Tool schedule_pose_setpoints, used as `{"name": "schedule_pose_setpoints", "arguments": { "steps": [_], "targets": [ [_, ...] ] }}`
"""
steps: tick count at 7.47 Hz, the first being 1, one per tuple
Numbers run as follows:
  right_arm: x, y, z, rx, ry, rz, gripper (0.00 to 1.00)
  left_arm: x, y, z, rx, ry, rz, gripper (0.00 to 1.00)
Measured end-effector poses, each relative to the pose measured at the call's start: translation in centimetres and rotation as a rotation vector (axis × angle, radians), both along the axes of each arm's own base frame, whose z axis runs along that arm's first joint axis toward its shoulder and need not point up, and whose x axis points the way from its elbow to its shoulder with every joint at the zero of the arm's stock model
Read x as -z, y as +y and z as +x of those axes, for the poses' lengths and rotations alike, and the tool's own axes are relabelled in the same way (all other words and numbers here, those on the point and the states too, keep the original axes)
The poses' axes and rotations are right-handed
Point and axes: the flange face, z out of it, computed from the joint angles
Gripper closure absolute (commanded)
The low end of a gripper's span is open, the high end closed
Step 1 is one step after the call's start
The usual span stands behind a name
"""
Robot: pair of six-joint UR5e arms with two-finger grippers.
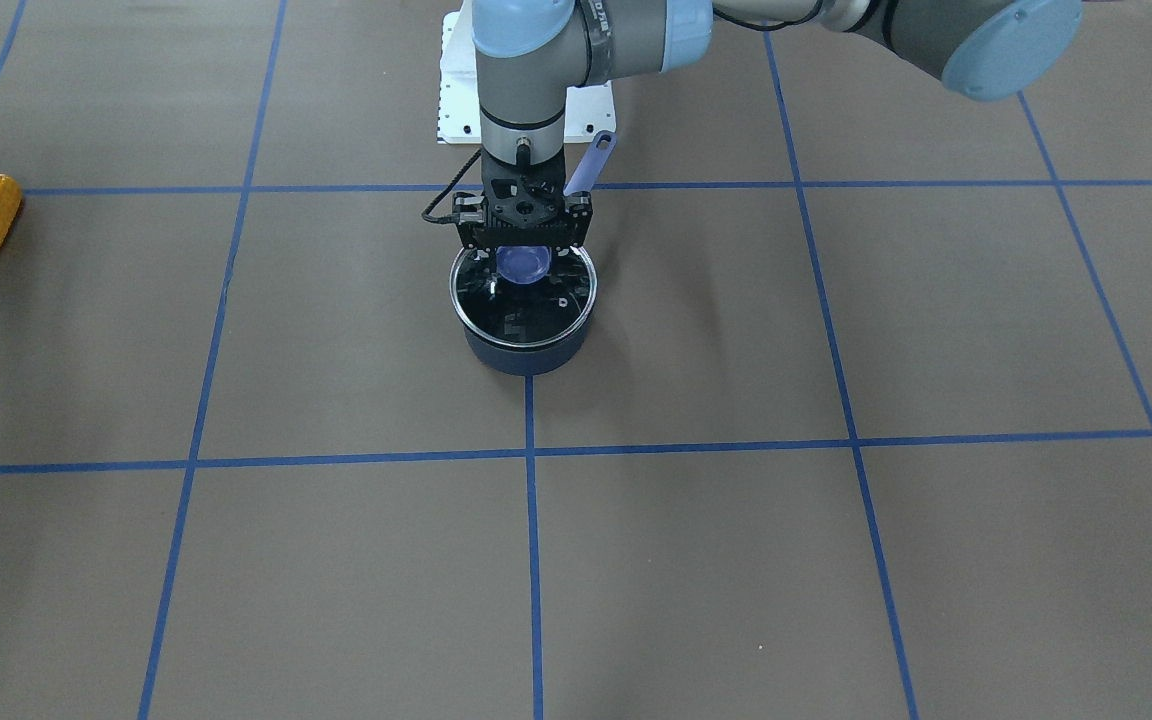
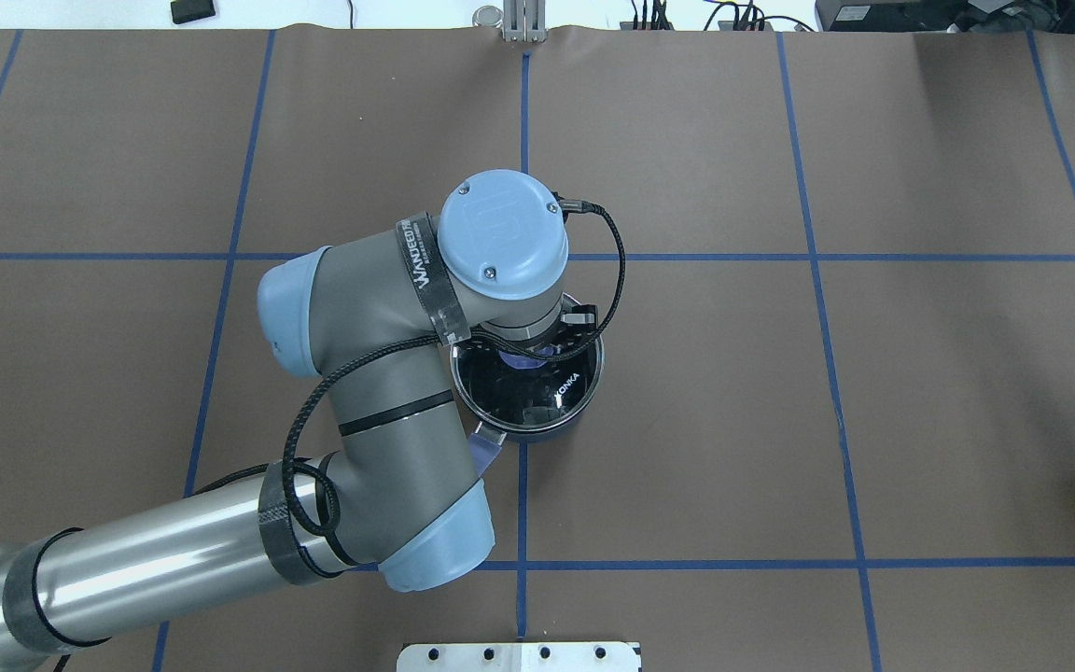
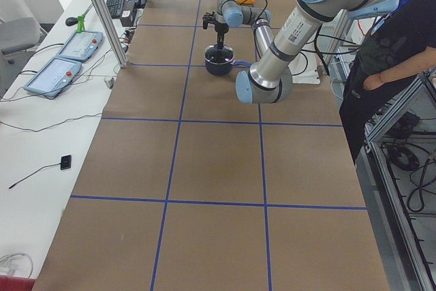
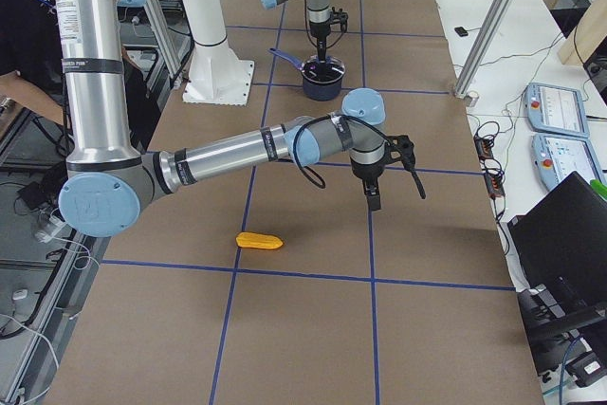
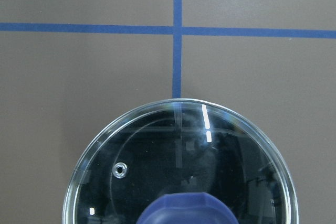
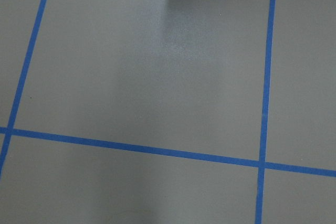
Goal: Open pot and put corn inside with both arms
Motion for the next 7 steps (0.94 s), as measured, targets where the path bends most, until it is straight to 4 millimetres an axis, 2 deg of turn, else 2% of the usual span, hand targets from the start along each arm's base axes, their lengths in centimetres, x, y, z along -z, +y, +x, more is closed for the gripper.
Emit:
{"name": "schedule_pose_setpoints", "arguments": {
  "steps": [1, 2, 3, 5, 7],
  "targets": [
    [0.0, 0.0, 0.0, 0.0, 0.0, 0.001, 0.0, 0.7, -0.3, -2.7, 0.003, 0.004, 0.021, 0.95],
    [0.0, 0.0, 0.0, 0.001, 0.0, 0.001, 0.0, 0.6, -0.4, -6.0, -0.012, -0.008, 0.063, 0.96],
    [0.1, 0.0, -0.1, 0.002, 0.0, 0.001, 0.0, -1.2, -1.0, -9.7, -0.042, -0.031, 0.113, 0.96],
    [0.0, 0.0, -0.4, 0.006, 0.0, 0.0, 0.0, -7.0, -3.7, -17.8, -0.151, -0.072, 0.188, 0.96],
    [0.0, 0.0, -0.6, 0.009, 0.0, -0.002, 0.0, -15.1, -6.1, -26.2, -0.284, -0.121, 0.256, 0.98]
  ]
}}
